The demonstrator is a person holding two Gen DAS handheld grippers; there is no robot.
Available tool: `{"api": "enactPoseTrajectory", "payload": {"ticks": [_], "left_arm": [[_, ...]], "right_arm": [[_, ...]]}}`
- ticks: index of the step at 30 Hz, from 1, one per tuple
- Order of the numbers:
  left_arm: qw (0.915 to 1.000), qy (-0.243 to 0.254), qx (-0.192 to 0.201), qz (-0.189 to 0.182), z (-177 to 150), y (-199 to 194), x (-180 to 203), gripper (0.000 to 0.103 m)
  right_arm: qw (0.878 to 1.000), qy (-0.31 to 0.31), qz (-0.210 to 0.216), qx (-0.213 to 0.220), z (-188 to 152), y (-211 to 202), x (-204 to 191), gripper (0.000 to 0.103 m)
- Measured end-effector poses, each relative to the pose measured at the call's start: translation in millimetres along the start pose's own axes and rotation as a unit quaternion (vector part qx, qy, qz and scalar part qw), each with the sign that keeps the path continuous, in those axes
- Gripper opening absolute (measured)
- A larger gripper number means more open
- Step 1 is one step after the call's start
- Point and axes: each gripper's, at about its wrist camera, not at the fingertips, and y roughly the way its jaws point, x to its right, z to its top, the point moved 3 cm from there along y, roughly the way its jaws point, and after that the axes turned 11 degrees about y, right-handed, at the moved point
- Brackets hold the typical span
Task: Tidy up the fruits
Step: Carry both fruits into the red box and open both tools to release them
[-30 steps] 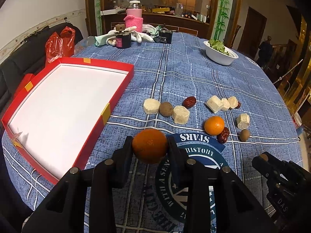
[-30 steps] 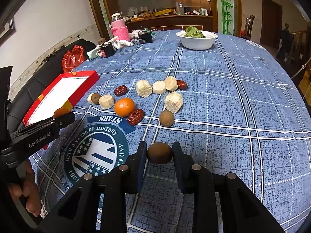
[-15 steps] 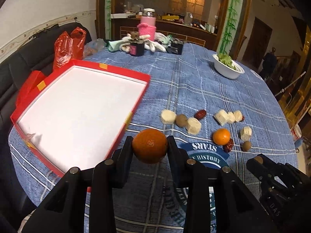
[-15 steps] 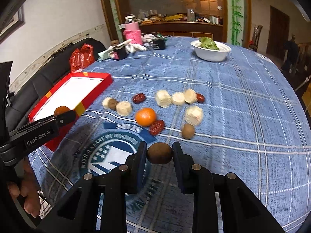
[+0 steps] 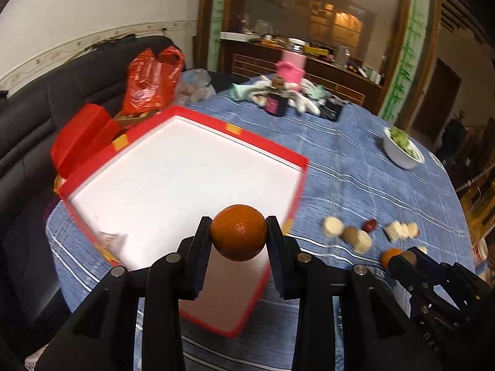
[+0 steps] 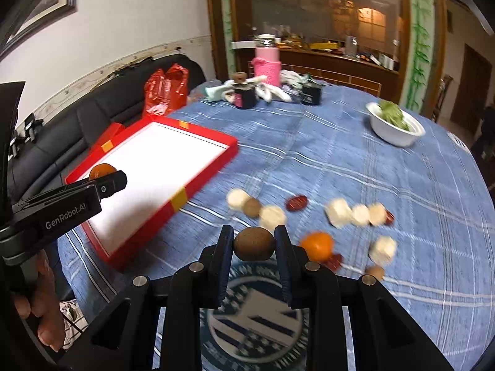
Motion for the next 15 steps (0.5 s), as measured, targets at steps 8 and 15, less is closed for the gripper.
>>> {"api": "enactPoseTrajectory", "payload": {"ticks": [8, 15], "left_arm": [[0.9989, -0.025, -0.008, 0.040, -0.5, 13.4, -34.6, 0.032], [0.9968, -0.037, -0.022, 0.067, -2.5, 26.7, -52.1, 0.032]], "right_arm": [[0.999, -0.027, 0.024, 0.001, 18.3, 21.8, -40.6, 0.027], [0.998, -0.042, 0.052, 0.003, 29.6, 41.1, -74.3, 0.027]]}}
